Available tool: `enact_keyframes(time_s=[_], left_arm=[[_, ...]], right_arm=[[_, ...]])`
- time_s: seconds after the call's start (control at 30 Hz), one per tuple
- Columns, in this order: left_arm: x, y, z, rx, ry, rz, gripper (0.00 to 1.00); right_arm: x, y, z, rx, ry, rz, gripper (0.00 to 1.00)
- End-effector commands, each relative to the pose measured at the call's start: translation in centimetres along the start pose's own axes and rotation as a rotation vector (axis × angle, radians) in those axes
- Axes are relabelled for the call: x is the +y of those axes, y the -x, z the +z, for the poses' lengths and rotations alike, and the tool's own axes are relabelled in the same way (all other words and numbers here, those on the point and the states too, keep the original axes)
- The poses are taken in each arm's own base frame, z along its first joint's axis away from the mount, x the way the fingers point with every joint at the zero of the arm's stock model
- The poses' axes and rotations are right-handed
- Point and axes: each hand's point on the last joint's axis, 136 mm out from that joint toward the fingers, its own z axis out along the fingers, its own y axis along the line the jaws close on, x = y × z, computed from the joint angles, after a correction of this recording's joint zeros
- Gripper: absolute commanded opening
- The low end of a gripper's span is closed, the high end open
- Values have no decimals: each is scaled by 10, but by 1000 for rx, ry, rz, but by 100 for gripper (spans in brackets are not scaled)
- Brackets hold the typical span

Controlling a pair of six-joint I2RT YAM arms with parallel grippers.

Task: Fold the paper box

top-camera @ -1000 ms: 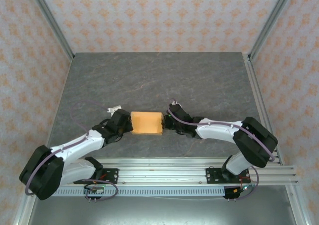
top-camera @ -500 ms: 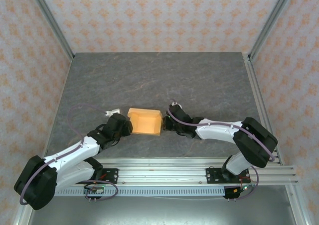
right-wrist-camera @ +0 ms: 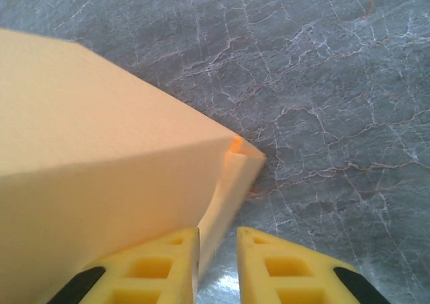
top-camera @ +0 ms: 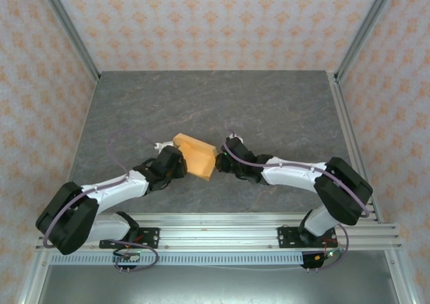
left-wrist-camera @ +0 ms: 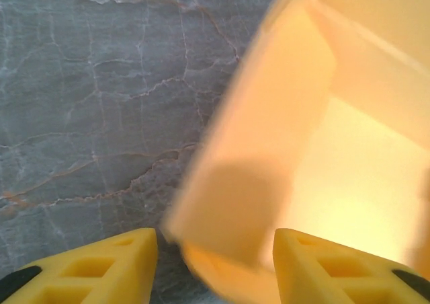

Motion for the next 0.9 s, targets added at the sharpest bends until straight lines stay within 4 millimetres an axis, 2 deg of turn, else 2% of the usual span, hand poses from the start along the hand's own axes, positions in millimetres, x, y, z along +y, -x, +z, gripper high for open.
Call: enact_keyframes(time_s=[0.0,0.2,0.4,0.53,0.67,0.77,0.87], left_arm=[[0,14,0,-47,39,13,38],[3,20,4,-60,84,18,32],[0,27,-8,-53,84,23,36],[5,33,-37,-93,55,-3,42],[17,52,-69,-166,69,-5,46],[20,65,-78,-171,72,29,50],[19,71,-73,-147,69,102,50]], right_arm=[[-5,-3,8,12,-57,-17,25],[-7,-4,15,19,-85,-8,27],[-9,0,8,10,-106,-6,42],[-7,6,-4,-6,-111,-20,46],[-9,11,-22,-24,-117,-28,48],[-9,13,-41,-55,-113,-31,51],[-5,7,-57,-88,-117,-41,59]])
